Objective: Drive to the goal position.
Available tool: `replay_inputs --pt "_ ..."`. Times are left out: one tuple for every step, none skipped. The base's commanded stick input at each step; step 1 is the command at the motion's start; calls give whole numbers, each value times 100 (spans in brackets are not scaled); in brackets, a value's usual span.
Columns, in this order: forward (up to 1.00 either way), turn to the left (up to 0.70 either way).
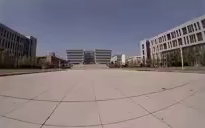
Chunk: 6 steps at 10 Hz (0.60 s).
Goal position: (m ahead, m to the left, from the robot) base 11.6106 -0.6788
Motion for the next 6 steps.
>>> replay_inputs --pt "4 0" --pt "4 0" --pt "4 0" --pt "4 0" --pt "4 0" --pt "4 0"
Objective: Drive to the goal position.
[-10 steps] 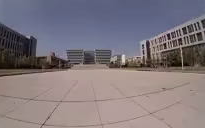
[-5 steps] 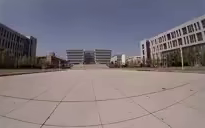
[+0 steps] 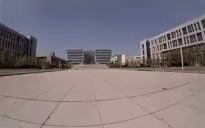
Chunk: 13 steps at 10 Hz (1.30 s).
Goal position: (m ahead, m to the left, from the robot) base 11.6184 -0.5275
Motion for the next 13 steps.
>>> replay_inputs --pt "4 0" --pt "4 0" --pt "4 0" --pt "4 0" --pt "4 0" --pt "4 0" --pt "4 0" --pt "4 0" --pt "4 0" --pt "4 0" --pt "4 0" --pt "4 0" --pt "4 0"
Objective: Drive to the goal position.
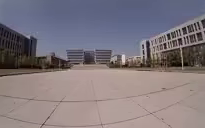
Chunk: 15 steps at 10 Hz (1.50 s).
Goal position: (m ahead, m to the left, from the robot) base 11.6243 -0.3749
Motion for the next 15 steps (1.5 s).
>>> replay_inputs --pt "4 0" --pt "4 0" --pt "4 0" --pt "4 0" --pt "4 0" --pt "4 0" --pt "4 0" --pt "4 0" --pt "4 0" --pt "4 0" --pt "4 0" --pt "4 0" --pt "4 0" --pt "4 0" --pt "4 0"
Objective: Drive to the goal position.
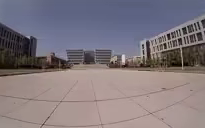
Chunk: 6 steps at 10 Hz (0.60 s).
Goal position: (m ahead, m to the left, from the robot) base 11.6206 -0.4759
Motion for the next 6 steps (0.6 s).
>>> replay_inputs --pt "4 0" --pt "4 0" --pt "4 0" --pt "4 0" --pt "4 0" --pt "4 0"
